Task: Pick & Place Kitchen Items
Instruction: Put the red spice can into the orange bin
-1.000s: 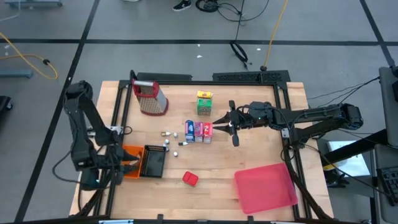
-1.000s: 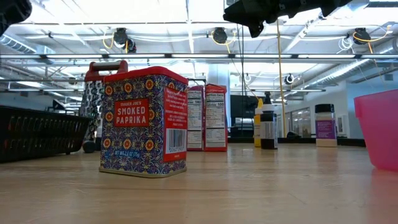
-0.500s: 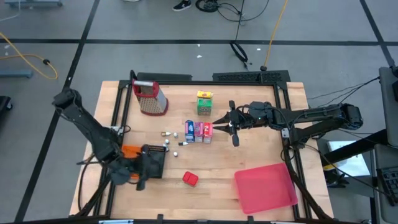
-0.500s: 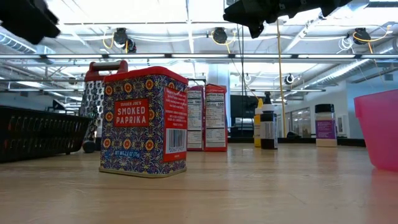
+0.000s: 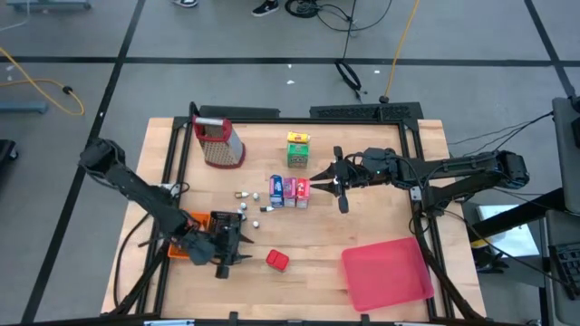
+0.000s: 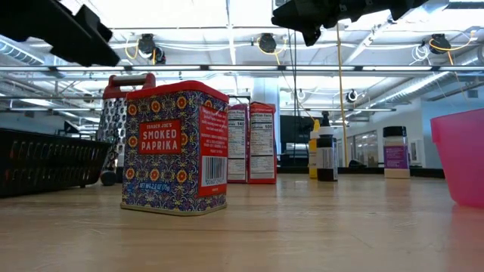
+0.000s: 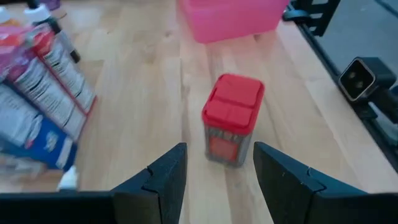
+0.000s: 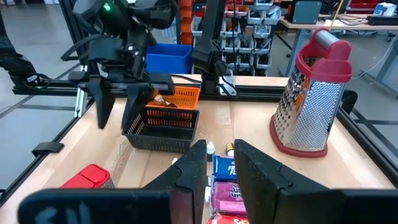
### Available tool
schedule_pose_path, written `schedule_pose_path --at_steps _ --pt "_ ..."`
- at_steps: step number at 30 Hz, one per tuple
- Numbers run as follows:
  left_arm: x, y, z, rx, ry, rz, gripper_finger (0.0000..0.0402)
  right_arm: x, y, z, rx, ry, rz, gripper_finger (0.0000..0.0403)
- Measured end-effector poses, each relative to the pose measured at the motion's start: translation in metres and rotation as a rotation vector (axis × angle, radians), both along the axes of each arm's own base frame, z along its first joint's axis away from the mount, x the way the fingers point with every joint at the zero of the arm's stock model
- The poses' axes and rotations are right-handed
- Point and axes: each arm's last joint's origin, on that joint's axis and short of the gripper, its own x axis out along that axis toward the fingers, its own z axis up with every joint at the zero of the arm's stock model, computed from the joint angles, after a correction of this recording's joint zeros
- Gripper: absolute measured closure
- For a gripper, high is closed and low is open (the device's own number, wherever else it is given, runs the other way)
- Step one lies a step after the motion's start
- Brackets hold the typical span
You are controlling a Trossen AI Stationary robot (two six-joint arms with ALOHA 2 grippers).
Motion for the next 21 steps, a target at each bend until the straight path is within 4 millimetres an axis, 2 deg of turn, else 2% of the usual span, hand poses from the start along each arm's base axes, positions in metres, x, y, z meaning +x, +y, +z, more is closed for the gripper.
schedule_pose_path --at_steps 6,9,21 --pt "0.016 0.001 -0.017 0.024 0.023 -0.028 0.0212 0.000 0.000 0.000 -0.002 0.000 0.001 0.0328" --pt "0.024 0.004 -0.021 -0.016 0.031 -0.029 0.0209 0.000 0.000 0.000 -0.003 0.000 0.001 0.0328" --pt "0.033 0.007 -0.027 -0.053 0.035 -0.055 0.0138 0.000 0.000 0.000 -0.003 0.000 0.001 0.0328"
